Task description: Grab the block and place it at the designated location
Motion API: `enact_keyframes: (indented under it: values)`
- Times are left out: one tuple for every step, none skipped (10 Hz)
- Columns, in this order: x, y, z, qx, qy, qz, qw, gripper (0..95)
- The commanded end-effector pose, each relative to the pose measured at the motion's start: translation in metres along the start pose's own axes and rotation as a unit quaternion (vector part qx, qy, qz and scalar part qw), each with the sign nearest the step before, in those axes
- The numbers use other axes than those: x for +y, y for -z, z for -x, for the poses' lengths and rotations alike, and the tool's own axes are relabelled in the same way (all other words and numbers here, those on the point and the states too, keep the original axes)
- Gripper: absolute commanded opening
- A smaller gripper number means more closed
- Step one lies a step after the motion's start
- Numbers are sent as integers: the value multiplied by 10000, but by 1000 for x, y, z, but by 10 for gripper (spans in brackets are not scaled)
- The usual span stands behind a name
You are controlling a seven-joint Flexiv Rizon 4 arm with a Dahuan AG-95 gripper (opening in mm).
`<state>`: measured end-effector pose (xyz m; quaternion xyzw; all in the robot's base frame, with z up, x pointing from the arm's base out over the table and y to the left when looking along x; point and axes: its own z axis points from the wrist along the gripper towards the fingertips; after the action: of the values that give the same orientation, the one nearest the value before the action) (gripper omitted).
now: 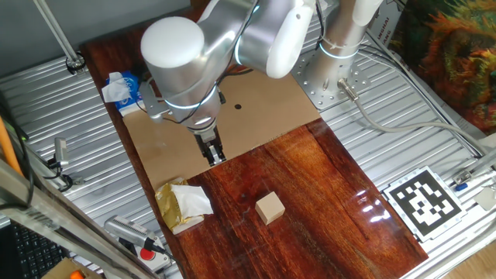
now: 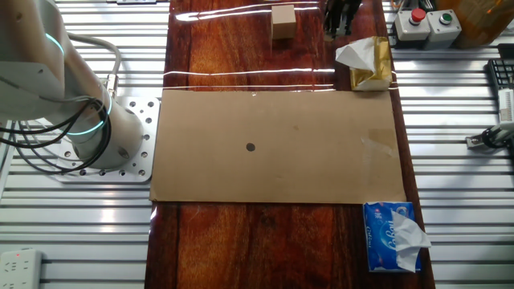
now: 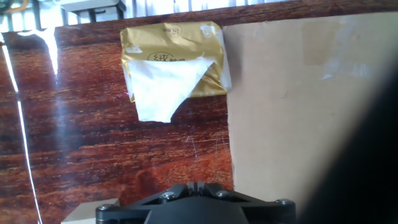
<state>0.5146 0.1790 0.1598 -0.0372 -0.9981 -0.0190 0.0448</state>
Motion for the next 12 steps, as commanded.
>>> enact_keyframes:
  values:
    - [-1, 0, 0, -2, 9, 3, 10000, 0]
    - [-1, 0, 0, -2, -3, -9, 10000, 0]
    - [-1, 0, 0, -5, -47, -38, 10000, 0]
    - [-1, 0, 0, -20, 19, -133, 9999, 0]
    - [-1, 0, 0, -59, 145, -199, 9997, 0]
    - [-1, 0, 0, -60, 271, -195, 9994, 0]
    - [-1, 0, 0, -18, 566, -190, 9982, 0]
    - [-1, 0, 0, -12, 760, -152, 9970, 0]
    - [-1, 0, 0, -13, 793, -116, 9968, 0]
    - [-1, 0, 0, -20, 1097, -93, 9939, 0]
    - [-1, 0, 0, -21, 1283, -77, 9917, 0]
    - [-1, 0, 0, -12, 1380, -80, 9904, 0]
